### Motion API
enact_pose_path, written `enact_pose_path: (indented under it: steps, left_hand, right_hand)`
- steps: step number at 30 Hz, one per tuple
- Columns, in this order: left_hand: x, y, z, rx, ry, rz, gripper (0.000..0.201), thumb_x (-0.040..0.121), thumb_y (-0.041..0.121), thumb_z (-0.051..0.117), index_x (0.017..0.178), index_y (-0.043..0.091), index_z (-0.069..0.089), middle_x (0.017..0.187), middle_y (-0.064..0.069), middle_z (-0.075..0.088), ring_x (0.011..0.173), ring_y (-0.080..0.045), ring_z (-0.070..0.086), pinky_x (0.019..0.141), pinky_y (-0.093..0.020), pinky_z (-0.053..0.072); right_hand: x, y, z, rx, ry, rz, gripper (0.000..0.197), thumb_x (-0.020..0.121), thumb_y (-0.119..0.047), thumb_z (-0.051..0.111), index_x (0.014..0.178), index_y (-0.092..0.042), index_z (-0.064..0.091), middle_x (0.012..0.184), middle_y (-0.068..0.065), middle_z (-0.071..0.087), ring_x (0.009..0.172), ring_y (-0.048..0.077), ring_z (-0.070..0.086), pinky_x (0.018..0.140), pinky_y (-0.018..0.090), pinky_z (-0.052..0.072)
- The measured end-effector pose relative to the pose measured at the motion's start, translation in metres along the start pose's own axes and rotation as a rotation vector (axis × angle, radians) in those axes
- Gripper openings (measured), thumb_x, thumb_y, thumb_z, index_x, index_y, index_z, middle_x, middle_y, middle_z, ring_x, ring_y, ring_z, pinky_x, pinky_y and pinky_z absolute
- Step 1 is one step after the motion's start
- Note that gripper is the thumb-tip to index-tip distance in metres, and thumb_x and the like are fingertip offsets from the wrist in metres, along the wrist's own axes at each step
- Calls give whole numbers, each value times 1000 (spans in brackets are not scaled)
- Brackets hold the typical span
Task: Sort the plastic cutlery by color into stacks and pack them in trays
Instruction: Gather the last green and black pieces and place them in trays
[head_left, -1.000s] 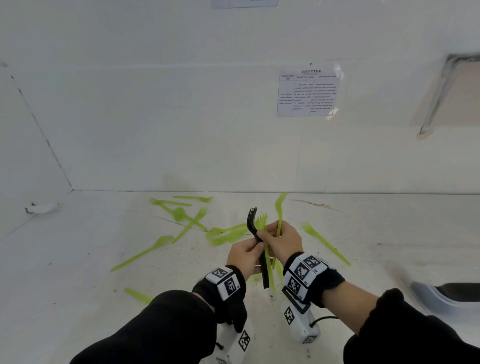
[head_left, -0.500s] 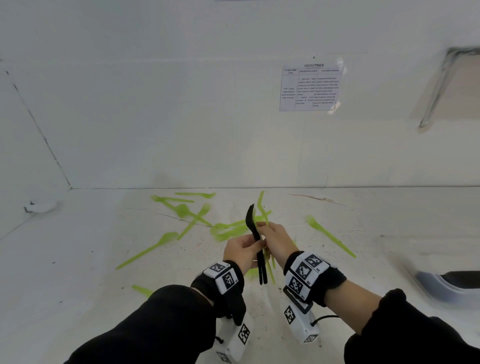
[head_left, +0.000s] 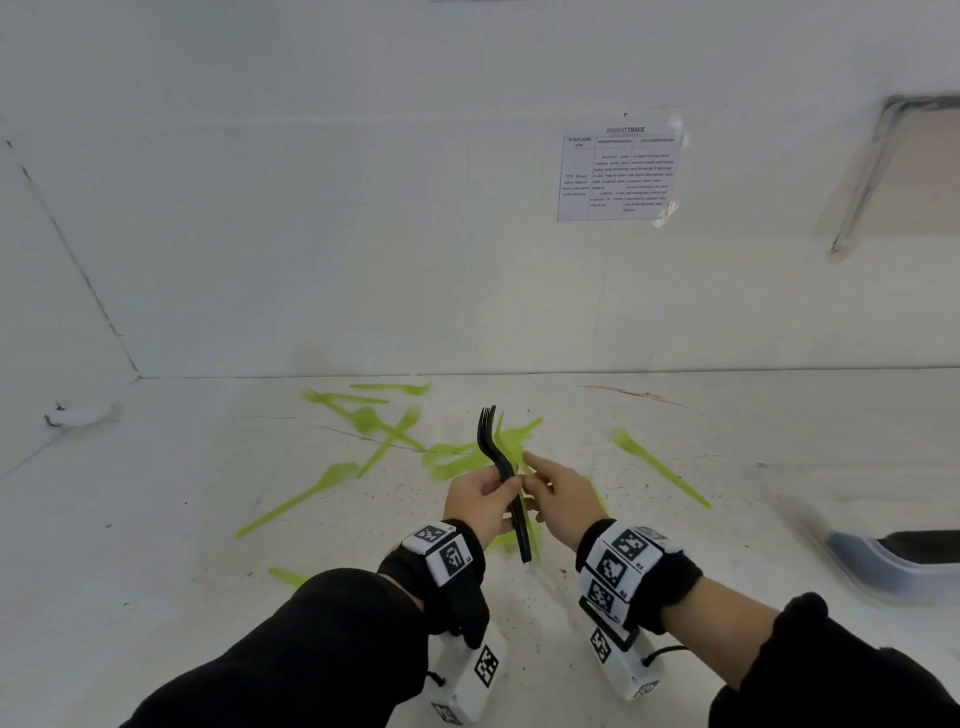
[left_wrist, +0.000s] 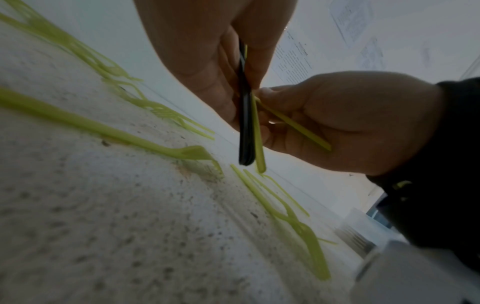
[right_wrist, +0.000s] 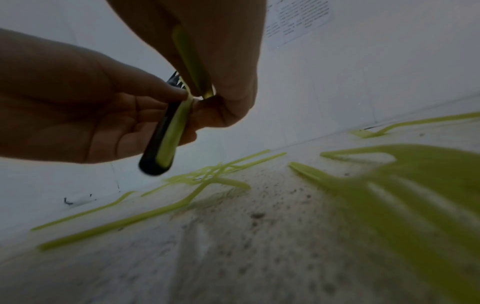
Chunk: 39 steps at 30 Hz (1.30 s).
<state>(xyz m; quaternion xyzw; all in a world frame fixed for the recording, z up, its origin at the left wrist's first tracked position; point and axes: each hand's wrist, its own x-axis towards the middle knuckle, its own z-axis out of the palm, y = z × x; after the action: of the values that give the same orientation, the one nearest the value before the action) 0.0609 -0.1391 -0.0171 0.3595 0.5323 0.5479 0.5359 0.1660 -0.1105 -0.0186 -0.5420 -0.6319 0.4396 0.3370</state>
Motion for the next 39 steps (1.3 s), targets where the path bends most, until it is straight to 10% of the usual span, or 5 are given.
enact_pose_path:
  steps: [5,14,28,34,39]
  left_hand:
    - [1,0,8,-47,37,-17,6,91,4,57,92,6,63,87,-7,69,74,-19,68,72,-32,57]
    - [6,0,30,21,20,-21,20,94,1,49,108,3,64,86,-5,67,76,-16,64,71,-30,57]
    - [15,6,61,48,2,-116,14,95,2,49,104,2,59,80,-6,65,67,-17,65,60,-24,57]
    - [13,8,64,66,62,-130,11,96,1,44,103,2,54,78,-6,60,67,-19,61,63,-25,54]
    - [9,4,64,39,122,-135,12,97,-1,42,103,1,52,80,-6,59,68,-18,60,57,-20,52]
  right_hand:
    - [-4,4,-1,117,218,3,34,98,-12,38,131,-13,40,94,-2,61,89,14,55,82,23,40]
    - [2,5,-15,-48,173,-59,26,94,-9,44,111,-12,64,110,5,64,100,17,59,86,23,43]
    - [30,13,-76,-213,-184,-85,28,93,-13,48,115,-19,65,98,-6,59,97,9,52,84,17,34]
    - [84,43,-124,-869,-62,175,37,95,-22,45,130,-9,46,134,11,46,124,27,46,104,31,34]
    - [93,61,-139,-989,-110,188,33,95,-21,48,121,-2,52,127,13,54,118,29,53,95,30,42]
